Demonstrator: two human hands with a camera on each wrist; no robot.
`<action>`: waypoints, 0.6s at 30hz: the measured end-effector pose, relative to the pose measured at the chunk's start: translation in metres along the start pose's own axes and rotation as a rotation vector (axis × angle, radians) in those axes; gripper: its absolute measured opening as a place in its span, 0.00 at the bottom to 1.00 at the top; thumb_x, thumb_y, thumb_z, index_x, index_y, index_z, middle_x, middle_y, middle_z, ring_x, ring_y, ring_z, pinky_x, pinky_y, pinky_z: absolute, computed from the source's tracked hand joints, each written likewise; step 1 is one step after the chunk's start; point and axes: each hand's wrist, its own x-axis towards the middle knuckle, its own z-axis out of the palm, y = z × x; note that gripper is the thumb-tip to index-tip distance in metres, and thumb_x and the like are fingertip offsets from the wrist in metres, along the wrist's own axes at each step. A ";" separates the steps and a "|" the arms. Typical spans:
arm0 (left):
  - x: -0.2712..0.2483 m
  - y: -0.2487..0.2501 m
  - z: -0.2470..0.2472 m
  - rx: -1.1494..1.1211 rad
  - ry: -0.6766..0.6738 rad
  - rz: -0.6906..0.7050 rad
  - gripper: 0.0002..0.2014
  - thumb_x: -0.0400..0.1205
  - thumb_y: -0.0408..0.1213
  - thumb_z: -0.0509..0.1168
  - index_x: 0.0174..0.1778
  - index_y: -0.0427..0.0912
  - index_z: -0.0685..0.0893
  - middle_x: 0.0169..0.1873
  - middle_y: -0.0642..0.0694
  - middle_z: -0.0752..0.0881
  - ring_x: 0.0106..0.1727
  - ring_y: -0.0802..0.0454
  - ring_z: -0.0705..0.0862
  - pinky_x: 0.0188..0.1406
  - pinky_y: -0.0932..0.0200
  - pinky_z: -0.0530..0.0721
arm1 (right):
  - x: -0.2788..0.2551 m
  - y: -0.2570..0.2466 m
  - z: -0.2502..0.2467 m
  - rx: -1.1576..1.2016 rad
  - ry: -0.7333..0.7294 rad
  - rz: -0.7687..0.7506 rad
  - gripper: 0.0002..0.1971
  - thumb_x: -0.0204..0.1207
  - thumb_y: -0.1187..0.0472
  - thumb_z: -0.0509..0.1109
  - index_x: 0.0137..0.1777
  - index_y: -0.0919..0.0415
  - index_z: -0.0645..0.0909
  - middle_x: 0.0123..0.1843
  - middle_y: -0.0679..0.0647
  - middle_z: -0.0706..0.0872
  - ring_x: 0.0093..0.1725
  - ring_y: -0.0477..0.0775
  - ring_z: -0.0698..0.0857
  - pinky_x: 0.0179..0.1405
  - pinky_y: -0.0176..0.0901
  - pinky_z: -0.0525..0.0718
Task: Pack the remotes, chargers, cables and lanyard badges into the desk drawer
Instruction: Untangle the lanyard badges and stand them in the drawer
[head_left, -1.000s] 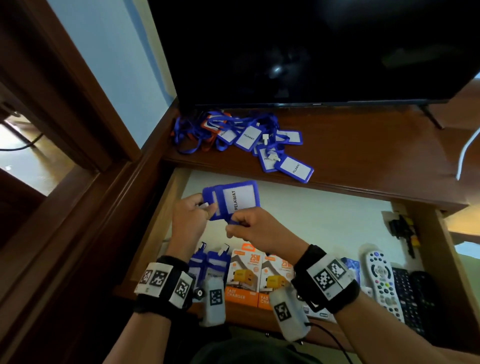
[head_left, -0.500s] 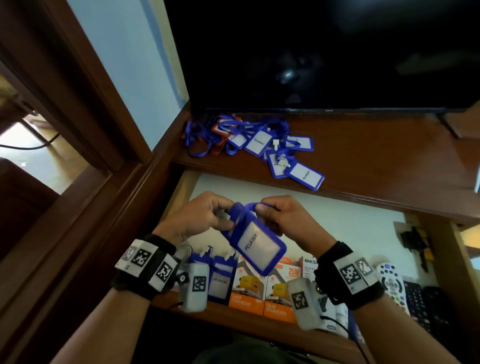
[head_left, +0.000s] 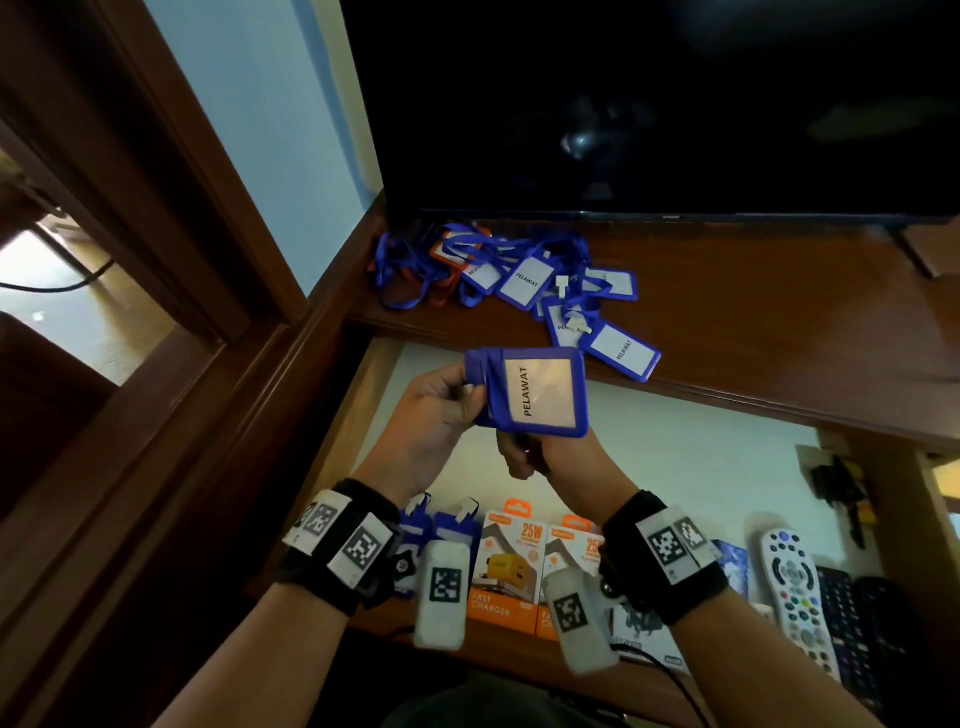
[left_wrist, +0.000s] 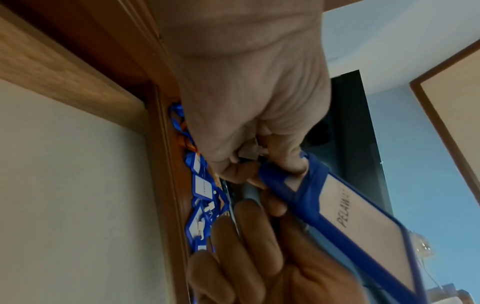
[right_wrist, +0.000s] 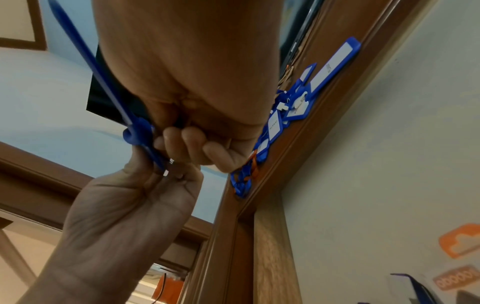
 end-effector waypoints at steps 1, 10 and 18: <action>0.001 -0.001 -0.001 -0.001 0.010 -0.005 0.13 0.84 0.23 0.56 0.60 0.33 0.82 0.55 0.34 0.86 0.58 0.42 0.84 0.60 0.51 0.82 | 0.001 0.001 0.001 0.001 -0.036 0.003 0.12 0.83 0.60 0.57 0.38 0.61 0.74 0.26 0.55 0.75 0.24 0.49 0.72 0.27 0.40 0.74; 0.007 -0.008 -0.024 0.036 -0.018 -0.038 0.15 0.82 0.22 0.57 0.55 0.39 0.86 0.52 0.38 0.89 0.58 0.44 0.85 0.58 0.52 0.83 | 0.006 0.016 -0.006 -0.071 -0.173 0.120 0.15 0.82 0.53 0.60 0.45 0.64 0.82 0.31 0.60 0.78 0.27 0.51 0.75 0.29 0.40 0.75; 0.030 -0.003 -0.073 0.595 -0.062 -0.202 0.11 0.76 0.22 0.67 0.44 0.42 0.88 0.37 0.50 0.86 0.42 0.57 0.81 0.44 0.62 0.78 | 0.047 0.013 -0.041 -0.482 -0.064 0.291 0.12 0.84 0.65 0.59 0.46 0.70 0.82 0.30 0.59 0.78 0.28 0.55 0.72 0.26 0.41 0.69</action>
